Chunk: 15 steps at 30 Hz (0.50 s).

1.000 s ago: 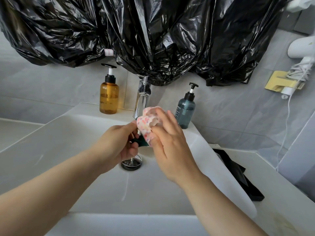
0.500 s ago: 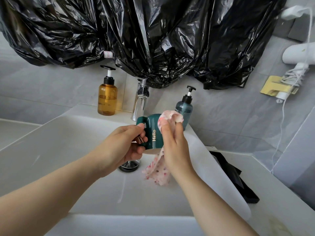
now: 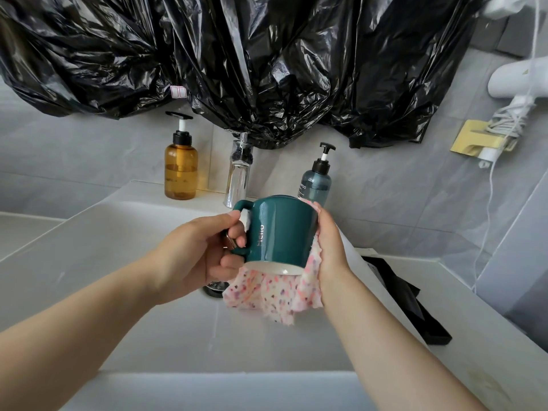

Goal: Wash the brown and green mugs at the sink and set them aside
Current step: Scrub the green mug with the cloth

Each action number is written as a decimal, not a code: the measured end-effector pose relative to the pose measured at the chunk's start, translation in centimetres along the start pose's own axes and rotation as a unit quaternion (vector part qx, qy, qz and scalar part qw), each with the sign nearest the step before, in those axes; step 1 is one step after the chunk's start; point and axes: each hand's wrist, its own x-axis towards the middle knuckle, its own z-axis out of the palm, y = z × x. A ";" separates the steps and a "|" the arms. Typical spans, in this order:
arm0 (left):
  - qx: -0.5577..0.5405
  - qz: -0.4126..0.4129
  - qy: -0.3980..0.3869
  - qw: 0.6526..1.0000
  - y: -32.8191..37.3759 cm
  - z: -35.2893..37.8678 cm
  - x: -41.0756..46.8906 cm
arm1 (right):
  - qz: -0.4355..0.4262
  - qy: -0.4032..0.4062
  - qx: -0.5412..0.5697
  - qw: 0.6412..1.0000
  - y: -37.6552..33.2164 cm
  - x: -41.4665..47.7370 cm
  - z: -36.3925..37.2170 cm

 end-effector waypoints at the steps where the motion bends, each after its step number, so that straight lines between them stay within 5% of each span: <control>1: 0.005 -0.003 -0.001 1.000 0.0 -0.1 0.0 | -0.002 0.005 -0.007 1.000 -0.1 -0.1 0.0; 15: 0.191 0.075 0.037 0.978 -0.4 -1.3 0.3 | -0.149 -0.013 -0.269 0.951 0.7 -1.4 0.0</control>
